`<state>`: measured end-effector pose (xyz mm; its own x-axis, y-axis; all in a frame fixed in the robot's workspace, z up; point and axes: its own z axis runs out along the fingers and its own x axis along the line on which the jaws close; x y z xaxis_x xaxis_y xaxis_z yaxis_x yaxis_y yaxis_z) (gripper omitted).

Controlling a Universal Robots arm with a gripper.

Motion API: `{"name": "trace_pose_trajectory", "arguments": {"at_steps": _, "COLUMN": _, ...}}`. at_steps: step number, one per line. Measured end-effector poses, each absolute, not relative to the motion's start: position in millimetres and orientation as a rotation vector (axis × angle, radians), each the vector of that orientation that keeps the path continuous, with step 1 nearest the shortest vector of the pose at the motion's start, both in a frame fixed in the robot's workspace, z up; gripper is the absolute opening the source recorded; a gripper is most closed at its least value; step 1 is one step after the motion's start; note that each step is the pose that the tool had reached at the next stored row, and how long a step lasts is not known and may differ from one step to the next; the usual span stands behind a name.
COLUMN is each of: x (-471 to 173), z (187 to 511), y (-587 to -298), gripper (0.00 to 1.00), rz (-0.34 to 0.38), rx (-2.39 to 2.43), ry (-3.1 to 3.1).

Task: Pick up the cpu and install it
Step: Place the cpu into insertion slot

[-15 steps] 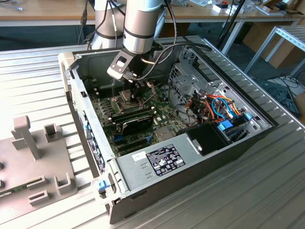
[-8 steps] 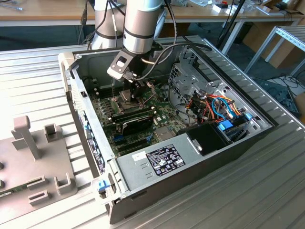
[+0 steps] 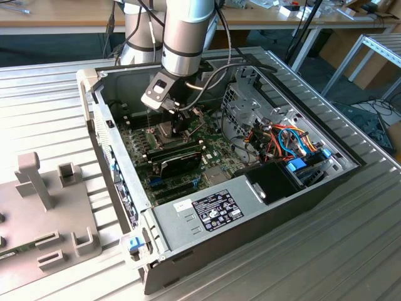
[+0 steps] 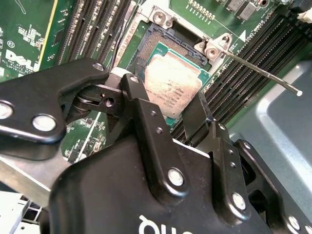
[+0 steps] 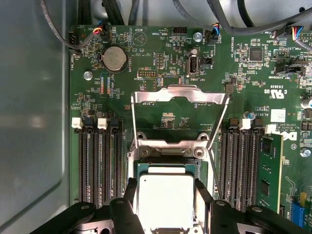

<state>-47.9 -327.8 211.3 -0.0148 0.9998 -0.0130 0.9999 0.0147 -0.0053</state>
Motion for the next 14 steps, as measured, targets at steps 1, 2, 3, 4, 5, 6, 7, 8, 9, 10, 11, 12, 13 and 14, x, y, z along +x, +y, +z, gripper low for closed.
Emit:
{"name": "trace_pose_trajectory", "arguments": {"at_steps": 1, "x": -47.9, "z": 211.3, "y": -328.2, "gripper": 0.55, "rz": -0.02, "rx": 2.201, "ry": 2.234}}
{"name": "trace_pose_trajectory", "arguments": {"at_steps": 2, "x": -47.9, "z": 211.3, "y": -329.1, "gripper": 0.55, "rz": -0.02, "rx": 2.201, "ry": 2.234}}
{"name": "trace_pose_trajectory", "arguments": {"at_steps": 3, "x": -47.9, "z": 211.3, "y": -331.5, "gripper": 0.55, "rz": -0.02, "rx": 2.201, "ry": 2.234}}
{"name": "trace_pose_trajectory", "arguments": {"at_steps": 4, "x": -47.9, "z": 211.3, "y": -333.1, "gripper": 0.55, "rz": -0.02, "rx": 2.201, "ry": 2.234}}
{"name": "trace_pose_trajectory", "arguments": {"at_steps": 5, "x": -47.9, "z": 211.2, "y": -333.7, "gripper": 0.55, "rz": -0.02, "rx": 2.201, "ry": 2.234}}
{"name": "trace_pose_trajectory", "arguments": {"at_steps": 6, "x": -47.9, "z": 211.0, "y": -333.8, "gripper": 0.55, "rz": -0.02, "rx": 2.201, "ry": 2.234}}
{"name": "trace_pose_trajectory", "arguments": {"at_steps": 7, "x": -47.9, "z": 210.7, "y": -333.8, "gripper": 0.55, "rz": -0.02, "rx": 2.201, "ry": 2.234}}
{"name": "trace_pose_trajectory", "arguments": {"at_steps": 8, "x": -47.9, "z": 210.3, "y": -333.9, "gripper": 0.55, "rz": -0.02, "rx": 2.201, "ry": 2.234}}
{"name": "trace_pose_trajectory", "arguments": {"at_steps": 9, "x": -47.9, "z": 209.7, "y": -333.9, "gripper": 0.55, "rz": -0.02, "rx": 2.201, "ry": 2.234}}
{"name": "trace_pose_trajectory", "arguments": {"at_steps": 10, "x": -47.9, "z": 209.1, "y": -333.9, "gripper": 0.55, "rz": -0.02, "rx": 2.201, "ry": 2.234}}
{"name": "trace_pose_trajectory", "arguments": {"at_steps": 11, "x": -48.0, "z": 208.6, "y": -333.9, "gripper": 0.55, "rz": -0.02, "rx": 2.201, "ry": 2.234}}
{"name": "trace_pose_trajectory", "arguments": {"at_steps": 12, "x": -48.1, "z": 208.5, "y": -333.9, "gripper": 0.55, "rz": -0.021, "rx": 2.201, "ry": 2.234}}
{"name": "trace_pose_trajectory", "arguments": {"at_steps": 13, "x": -48.1, "z": 208.5, "y": -333.9, "gripper": 0.55, "rz": -0.021, "rx": 2.201, "ry": 2.234}}
{"name": "trace_pose_trajectory", "arguments": {"at_steps": 14, "x": -48.1, "z": 208.4, "y": -333.9, "gripper": 0.55, "rz": -0.021, "rx": 2.201, "ry": 2.234}}
